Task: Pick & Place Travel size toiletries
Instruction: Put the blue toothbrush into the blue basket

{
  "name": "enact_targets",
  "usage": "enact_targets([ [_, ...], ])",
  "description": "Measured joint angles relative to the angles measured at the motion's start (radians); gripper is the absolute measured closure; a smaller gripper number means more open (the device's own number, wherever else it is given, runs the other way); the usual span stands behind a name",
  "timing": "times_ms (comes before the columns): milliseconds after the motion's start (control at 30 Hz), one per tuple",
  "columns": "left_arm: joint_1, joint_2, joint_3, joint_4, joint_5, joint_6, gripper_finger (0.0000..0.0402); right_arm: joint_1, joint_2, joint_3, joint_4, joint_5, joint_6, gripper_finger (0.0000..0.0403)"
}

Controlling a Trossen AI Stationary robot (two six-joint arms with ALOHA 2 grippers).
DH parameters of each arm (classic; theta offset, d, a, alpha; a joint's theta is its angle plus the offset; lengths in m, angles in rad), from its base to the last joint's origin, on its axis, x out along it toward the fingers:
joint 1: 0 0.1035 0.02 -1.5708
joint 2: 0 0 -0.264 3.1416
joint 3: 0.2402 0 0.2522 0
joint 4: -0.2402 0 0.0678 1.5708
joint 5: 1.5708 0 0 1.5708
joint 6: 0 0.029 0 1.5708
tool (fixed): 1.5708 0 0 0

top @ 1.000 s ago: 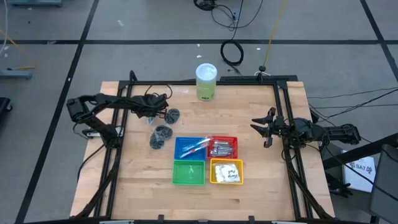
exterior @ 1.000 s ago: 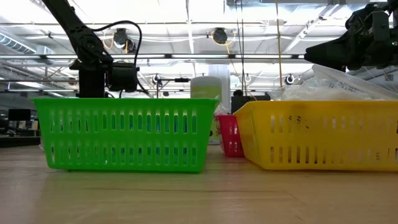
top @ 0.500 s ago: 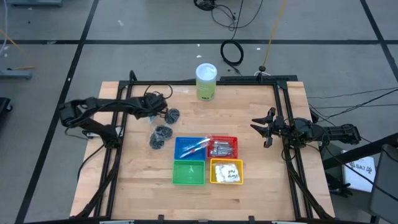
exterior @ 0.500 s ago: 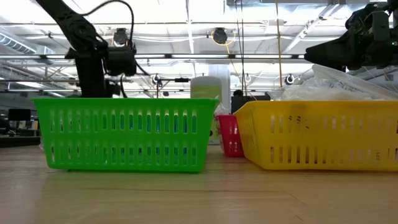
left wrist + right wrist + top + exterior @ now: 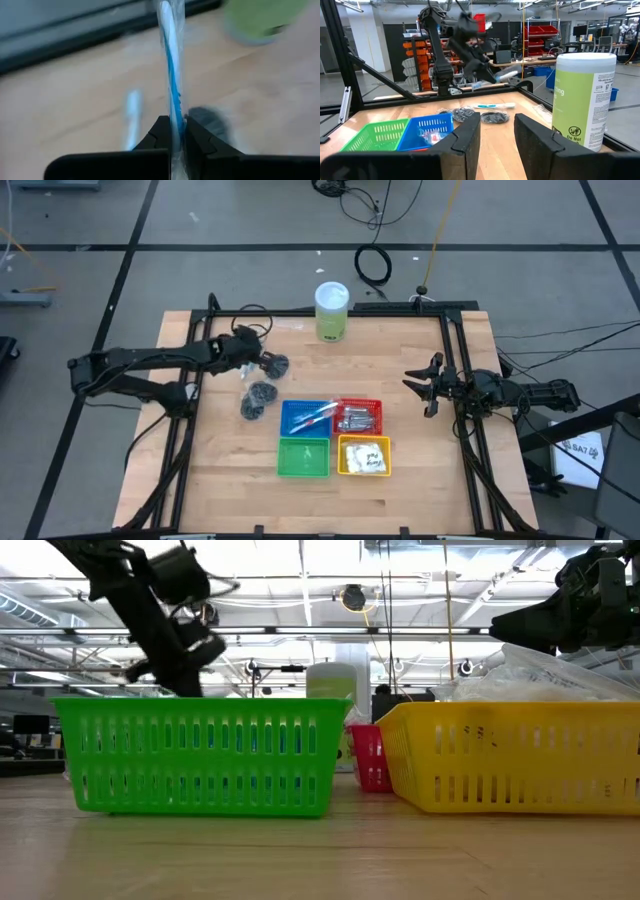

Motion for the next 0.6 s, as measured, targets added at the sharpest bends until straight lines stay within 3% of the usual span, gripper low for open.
enact_targets([
  [200,-0.118,-0.039,0.001,0.244,0.11,0.242,0.038,0.0,0.0,0.0,0.0,0.0,0.0,0.0293],
  [367,-0.217,-0.038,0.001,0.452,0.229,0.459,0.0394,0.0,0.0,0.0,0.0,0.0,0.0,0.0293],
  [467,-0.271,-0.027,0.002,0.515,0.309,0.594,0.0383,0.0,0.0,0.0,0.0,0.0,0.0,0.0293],
  [600,-0.347,0.002,0.002,0.541,0.34,0.762,0.0379,0.0,0.0,0.0,0.0,0.0,0.0,0.0293],
])
